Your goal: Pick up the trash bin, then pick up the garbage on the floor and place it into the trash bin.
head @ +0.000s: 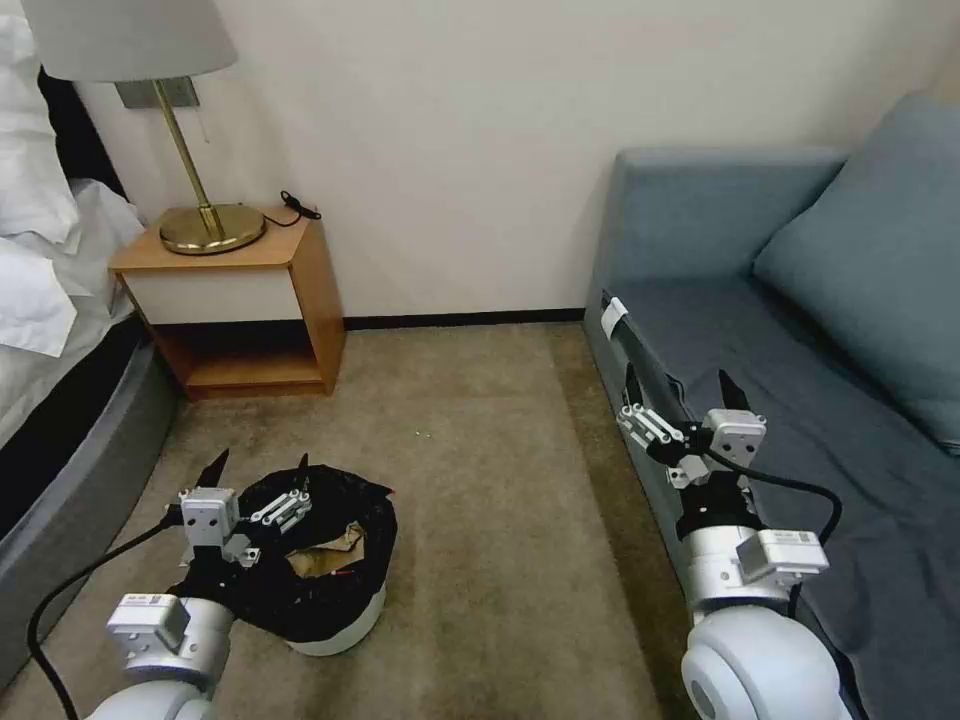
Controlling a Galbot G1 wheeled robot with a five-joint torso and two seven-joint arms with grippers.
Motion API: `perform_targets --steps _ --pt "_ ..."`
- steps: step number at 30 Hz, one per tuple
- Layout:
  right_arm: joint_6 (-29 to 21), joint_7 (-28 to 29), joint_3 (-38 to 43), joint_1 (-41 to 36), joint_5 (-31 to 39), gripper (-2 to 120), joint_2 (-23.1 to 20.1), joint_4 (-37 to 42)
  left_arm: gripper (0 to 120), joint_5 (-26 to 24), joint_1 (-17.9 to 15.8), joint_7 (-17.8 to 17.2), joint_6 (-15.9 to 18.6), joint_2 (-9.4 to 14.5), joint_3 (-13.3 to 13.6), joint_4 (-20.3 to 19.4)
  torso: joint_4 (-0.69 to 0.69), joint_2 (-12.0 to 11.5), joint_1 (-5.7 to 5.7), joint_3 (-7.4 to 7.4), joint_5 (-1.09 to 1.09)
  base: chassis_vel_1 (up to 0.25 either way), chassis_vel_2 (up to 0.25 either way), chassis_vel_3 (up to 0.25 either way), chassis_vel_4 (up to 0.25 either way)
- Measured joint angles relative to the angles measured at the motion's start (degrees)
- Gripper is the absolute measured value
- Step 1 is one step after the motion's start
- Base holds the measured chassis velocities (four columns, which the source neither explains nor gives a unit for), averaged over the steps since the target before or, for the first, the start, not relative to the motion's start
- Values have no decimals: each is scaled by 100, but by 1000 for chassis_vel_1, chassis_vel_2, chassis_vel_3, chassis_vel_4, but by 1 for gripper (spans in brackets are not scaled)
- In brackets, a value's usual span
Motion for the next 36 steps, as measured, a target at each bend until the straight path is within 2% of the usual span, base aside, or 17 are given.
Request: perform_targets --steps 10,36 --pt "41 -55 -191 -12 -126 100 92 -229 100 123 -60 -123 -184 -31 44 150 0 0 0 0 0 0 0 0 0" --pt "81 -53 -257 -41 -192 100 96 -301 100 91 -89 -156 -185 -5 1 175 0 0 0 0 0 0 0 0 0"
